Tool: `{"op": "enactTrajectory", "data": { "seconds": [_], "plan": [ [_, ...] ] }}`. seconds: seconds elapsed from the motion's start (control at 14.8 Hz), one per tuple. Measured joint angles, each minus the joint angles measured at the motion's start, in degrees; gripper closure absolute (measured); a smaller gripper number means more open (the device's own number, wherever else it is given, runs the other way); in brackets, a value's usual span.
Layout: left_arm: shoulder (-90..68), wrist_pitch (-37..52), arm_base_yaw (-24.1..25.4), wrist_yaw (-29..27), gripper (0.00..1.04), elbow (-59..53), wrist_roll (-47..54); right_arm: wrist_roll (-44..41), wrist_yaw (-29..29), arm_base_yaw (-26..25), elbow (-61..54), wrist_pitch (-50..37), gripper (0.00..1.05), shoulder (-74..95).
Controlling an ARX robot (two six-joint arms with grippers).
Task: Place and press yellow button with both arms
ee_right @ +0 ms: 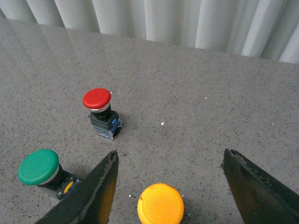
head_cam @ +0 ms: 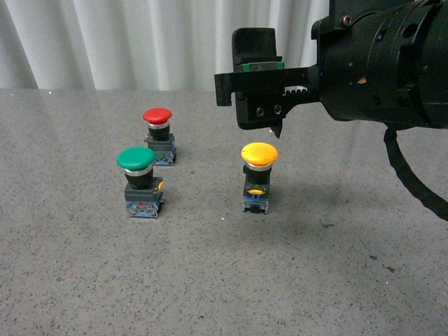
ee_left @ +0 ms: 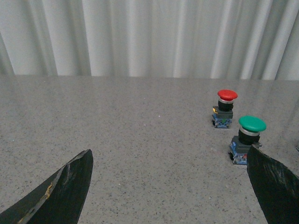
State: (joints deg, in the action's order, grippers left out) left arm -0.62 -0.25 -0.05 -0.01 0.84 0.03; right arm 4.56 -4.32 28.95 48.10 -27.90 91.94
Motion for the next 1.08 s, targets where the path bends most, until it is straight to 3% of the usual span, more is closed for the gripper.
{"op": "enactTrajectory", "data": {
  "seconds": [0.2, 0.34, 0.41, 1.08],
  "plan": [
    [0.0, 0.0, 0.0, 0.0, 0.07, 0.0, 0.0, 0.4, 0.0, -0.1, 1.1, 0.5, 0.66, 3.0],
    [0.0, 0.0, 0.0, 0.0, 0.07, 0.0, 0.0, 0.9, 0.0, -0.5, 1.5, 0.9, 0.96, 5.2],
    [0.0, 0.0, 0.0, 0.0, 0.07, 0.0, 0.0, 1.4, 0.0, -0.7, 1.6, 1.4, 1.03, 5.6],
    [0.0, 0.0, 0.0, 0.0, 0.07, 0.0, 0.0, 2.1, 0.7, -0.9, 1.6, 2.5, 1.03, 8.3]
  ]
}}
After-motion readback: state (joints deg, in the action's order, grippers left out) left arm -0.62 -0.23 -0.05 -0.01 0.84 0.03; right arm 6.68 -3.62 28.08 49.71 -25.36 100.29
